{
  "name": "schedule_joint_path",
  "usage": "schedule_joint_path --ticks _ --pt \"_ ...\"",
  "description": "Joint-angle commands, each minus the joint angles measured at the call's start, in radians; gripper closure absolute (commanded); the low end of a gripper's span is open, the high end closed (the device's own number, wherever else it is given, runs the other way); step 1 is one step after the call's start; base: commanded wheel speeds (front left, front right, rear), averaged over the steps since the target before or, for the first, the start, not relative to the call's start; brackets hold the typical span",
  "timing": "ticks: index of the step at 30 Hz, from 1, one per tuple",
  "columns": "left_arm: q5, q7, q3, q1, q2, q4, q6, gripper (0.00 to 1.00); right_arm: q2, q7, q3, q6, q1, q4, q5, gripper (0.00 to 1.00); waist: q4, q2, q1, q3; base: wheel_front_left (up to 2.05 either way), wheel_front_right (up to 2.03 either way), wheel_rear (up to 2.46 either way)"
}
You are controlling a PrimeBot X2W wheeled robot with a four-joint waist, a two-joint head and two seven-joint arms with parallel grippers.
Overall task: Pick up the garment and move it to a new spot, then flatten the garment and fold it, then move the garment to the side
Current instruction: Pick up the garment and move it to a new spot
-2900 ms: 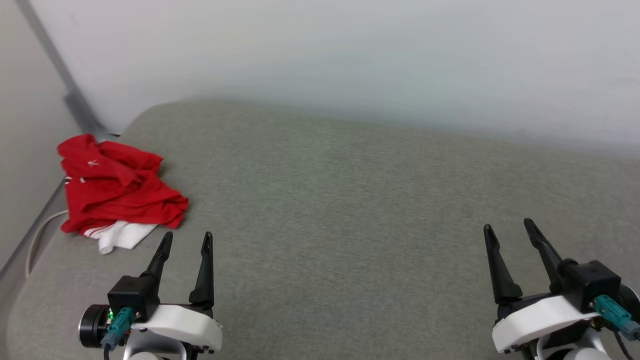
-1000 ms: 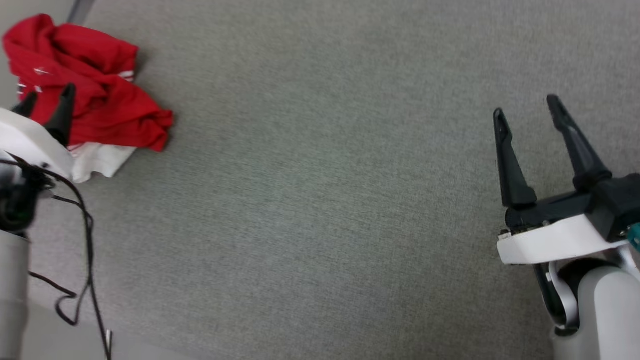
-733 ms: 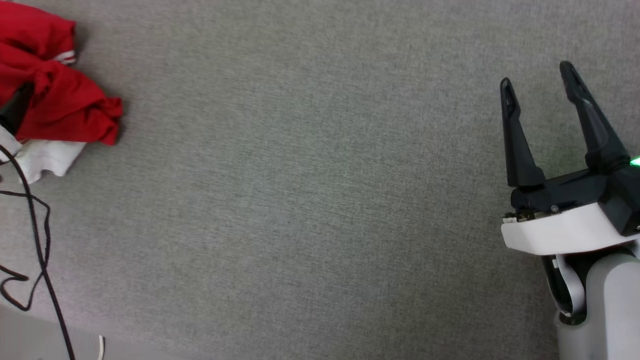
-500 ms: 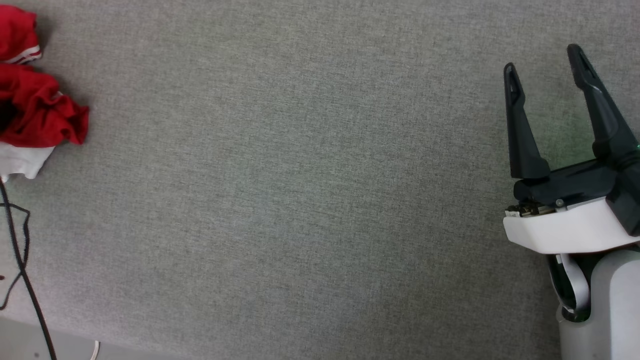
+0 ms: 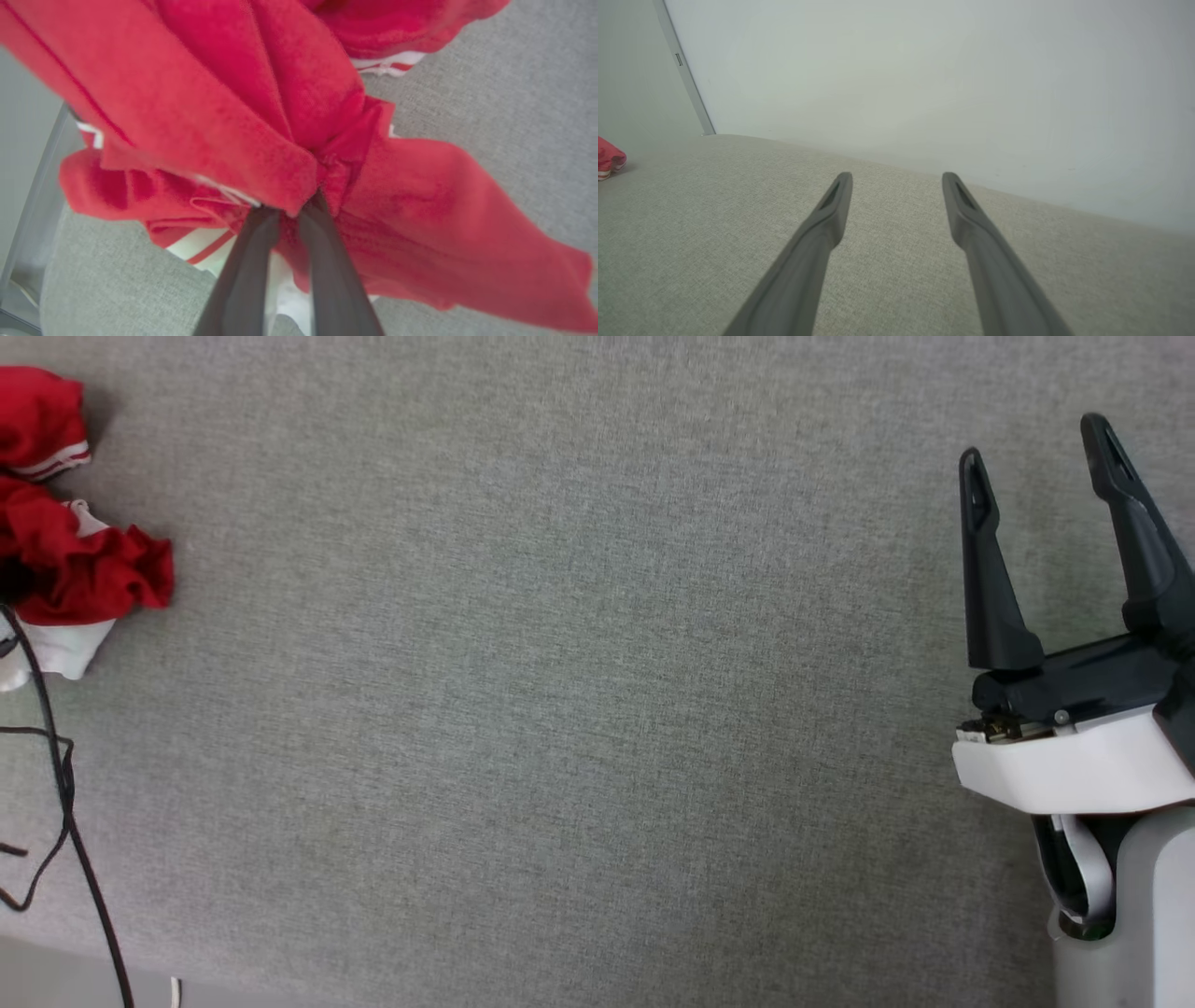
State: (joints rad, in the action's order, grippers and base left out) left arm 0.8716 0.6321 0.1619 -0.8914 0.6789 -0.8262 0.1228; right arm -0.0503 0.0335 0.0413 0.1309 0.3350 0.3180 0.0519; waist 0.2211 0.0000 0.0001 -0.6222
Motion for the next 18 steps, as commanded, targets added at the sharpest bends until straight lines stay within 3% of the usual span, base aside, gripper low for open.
schedule_joint_path --ticks 1,9,18 --pt "-0.01 -0.016 0.012 0.007 -0.016 -0.005 -0.001 1.0 0.0 0.008 -0.004 0.0 -0.012 -0.006 -0.005 0.0 0.0 0.0 -0.0001 0.023 0.0 0.0 0.0" --pt "-0.109 -0.278 0.042 0.001 -0.025 0.009 -0.004 1.0 0.0 0.038 -0.037 0.0 -0.067 -0.057 -0.053 0.0 -0.001 0.0 -0.0001 0.153 0.0 0.0 0.0" --pt "-0.195 -0.584 0.077 0.046 -0.118 0.033 -0.045 1.0 0.0 0.066 -0.066 0.0 -0.133 -0.112 -0.11 0.0 -0.015 0.0 -0.0001 0.303 0.0 0.0 0.0"
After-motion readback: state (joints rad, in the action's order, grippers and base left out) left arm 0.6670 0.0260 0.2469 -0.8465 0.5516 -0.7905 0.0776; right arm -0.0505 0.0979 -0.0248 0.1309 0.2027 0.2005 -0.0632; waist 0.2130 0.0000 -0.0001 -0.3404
